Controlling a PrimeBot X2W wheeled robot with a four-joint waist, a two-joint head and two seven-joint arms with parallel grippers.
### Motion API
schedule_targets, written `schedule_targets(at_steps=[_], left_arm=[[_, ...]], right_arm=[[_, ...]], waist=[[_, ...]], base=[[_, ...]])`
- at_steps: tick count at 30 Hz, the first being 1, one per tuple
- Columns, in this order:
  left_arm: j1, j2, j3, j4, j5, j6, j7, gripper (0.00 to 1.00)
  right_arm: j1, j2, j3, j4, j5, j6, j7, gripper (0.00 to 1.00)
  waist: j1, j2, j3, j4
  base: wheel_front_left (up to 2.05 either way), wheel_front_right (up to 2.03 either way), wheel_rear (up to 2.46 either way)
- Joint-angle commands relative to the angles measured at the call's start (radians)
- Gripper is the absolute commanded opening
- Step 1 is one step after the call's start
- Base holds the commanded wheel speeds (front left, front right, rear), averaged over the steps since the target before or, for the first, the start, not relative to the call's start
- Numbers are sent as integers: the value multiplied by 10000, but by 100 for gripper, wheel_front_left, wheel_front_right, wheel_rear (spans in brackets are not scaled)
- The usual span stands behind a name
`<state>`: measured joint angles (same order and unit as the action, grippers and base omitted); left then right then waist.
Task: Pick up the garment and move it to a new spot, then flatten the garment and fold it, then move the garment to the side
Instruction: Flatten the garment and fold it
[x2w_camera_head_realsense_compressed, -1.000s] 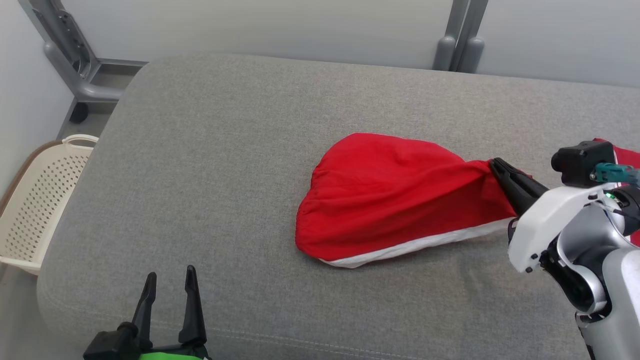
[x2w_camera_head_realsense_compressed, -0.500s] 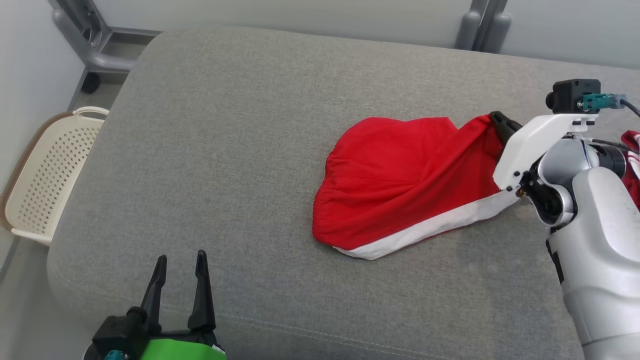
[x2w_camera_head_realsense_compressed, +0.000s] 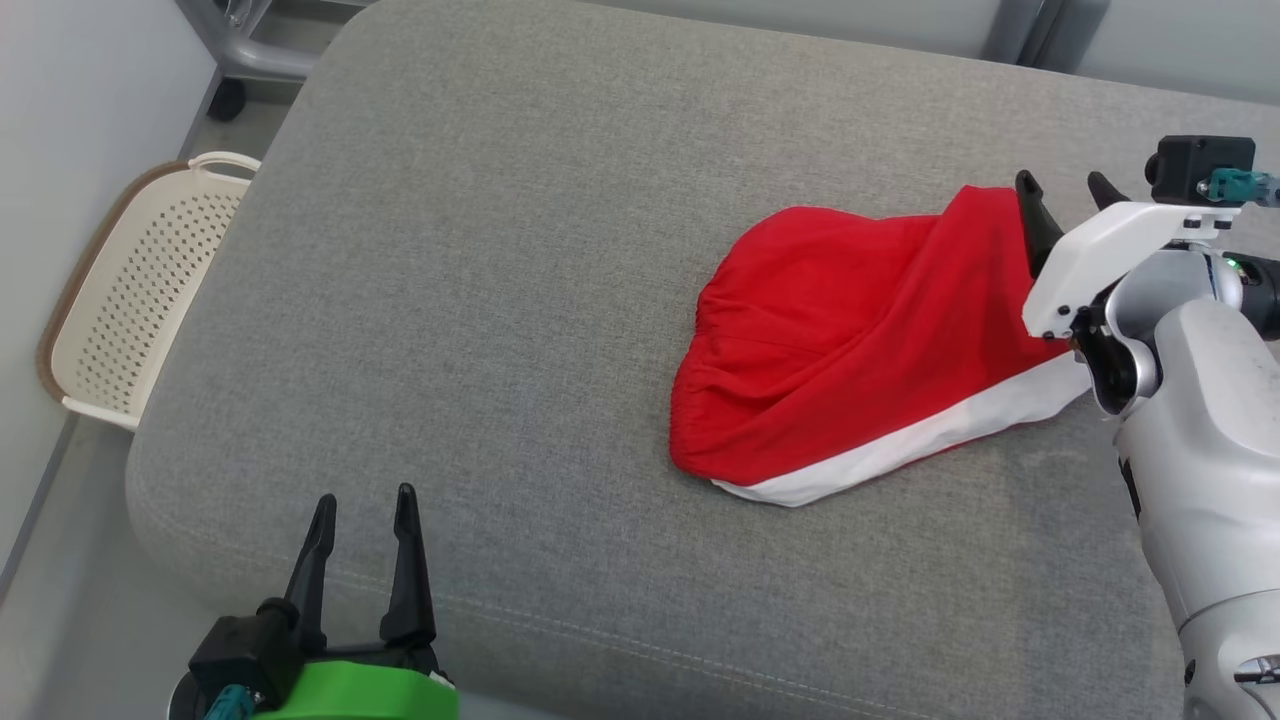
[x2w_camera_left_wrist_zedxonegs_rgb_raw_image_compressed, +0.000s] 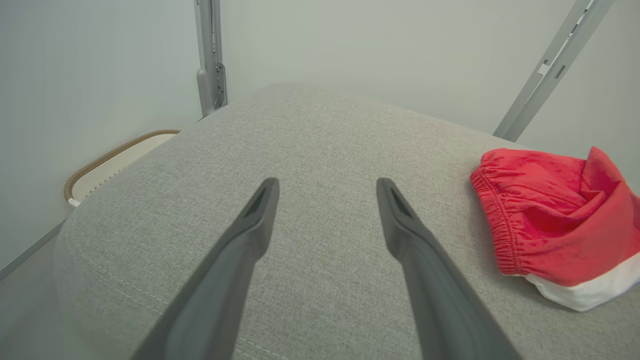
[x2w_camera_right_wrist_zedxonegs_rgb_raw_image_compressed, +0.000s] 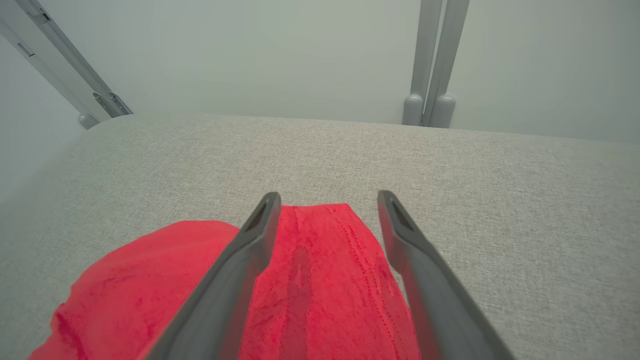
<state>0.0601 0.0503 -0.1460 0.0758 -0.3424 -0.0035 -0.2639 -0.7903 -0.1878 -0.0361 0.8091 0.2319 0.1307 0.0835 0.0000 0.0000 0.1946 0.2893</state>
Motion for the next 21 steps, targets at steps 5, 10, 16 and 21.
schedule_targets(at_steps=[5, 10, 16, 21], left_arm=[[86, 11, 174, 192, -18, 155, -3, 100], [210, 11, 234, 429, -87, 238, -3, 100], [420, 12, 316, 678, 1, 315, -3, 100], [637, 12, 470, 916, -18, 412, -3, 100]], right_arm=[[571, -87, -186, -18, -120, -1, -1227, 100], [1323, 75, -660, -263, -208, -1, -2030, 100], [2825, 582, -1425, -976, -772, -1, -2936, 100], [3980, 1057, -1803, -1703, -1071, -1, -3031, 100]], waist=[[0, 0, -478, -709], [0, 0, -813, -1092], [0, 0, -1397, -1534], [0, 0, -1901, -1793]], base=[[0, 0, 0], [0, 0, 0], [0, 0, 0], [0, 0, 0]])
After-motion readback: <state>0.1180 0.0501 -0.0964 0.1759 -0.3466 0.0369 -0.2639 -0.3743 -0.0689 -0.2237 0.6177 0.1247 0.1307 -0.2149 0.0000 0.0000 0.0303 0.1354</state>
